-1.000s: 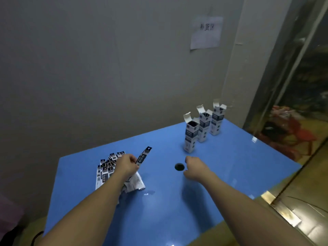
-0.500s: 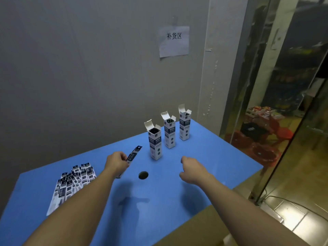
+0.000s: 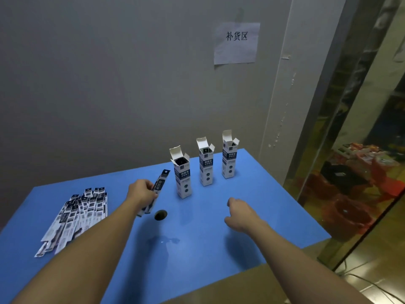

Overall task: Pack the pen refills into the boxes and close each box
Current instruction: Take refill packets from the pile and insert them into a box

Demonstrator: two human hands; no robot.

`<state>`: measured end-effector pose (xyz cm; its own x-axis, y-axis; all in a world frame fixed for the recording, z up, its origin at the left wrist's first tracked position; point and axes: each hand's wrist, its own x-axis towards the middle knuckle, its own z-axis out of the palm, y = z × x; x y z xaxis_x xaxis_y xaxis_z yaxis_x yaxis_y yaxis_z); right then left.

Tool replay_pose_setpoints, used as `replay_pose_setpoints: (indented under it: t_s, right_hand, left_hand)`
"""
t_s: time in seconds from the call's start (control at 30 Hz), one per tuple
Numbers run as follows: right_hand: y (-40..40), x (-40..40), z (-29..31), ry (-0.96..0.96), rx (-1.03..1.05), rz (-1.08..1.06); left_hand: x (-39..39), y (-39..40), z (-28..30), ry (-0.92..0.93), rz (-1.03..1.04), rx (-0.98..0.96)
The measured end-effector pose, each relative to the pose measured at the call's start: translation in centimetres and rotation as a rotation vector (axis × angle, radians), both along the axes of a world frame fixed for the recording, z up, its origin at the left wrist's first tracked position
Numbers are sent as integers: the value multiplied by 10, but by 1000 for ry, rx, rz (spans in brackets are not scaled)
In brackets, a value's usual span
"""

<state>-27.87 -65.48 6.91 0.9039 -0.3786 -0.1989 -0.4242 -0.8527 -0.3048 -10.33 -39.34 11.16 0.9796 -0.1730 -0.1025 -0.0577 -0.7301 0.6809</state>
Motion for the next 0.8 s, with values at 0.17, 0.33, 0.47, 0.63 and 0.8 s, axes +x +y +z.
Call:
replay_pose_setpoints:
  t_s: [0.17,0.33,0.47,0.63,0.8]
  right_hand:
    - [-13,42,-3,-10,29,80]
    - [-22,86,2,24,49,162]
    - [-23,126,15,-24,141,199]
    - [-15,167,13,-22,411,182]
    - [-10,204,1,1,642,176]
  left_hand:
    - [8,-11,-17,6,74,-42]
    - [22,-15,-27,-38,129,-56]
    - [29,-15,-27,-44,207,-98]
    - [22,-15,-27,-31,288,-186]
    - [10,-11,-28,-19,389,-274]
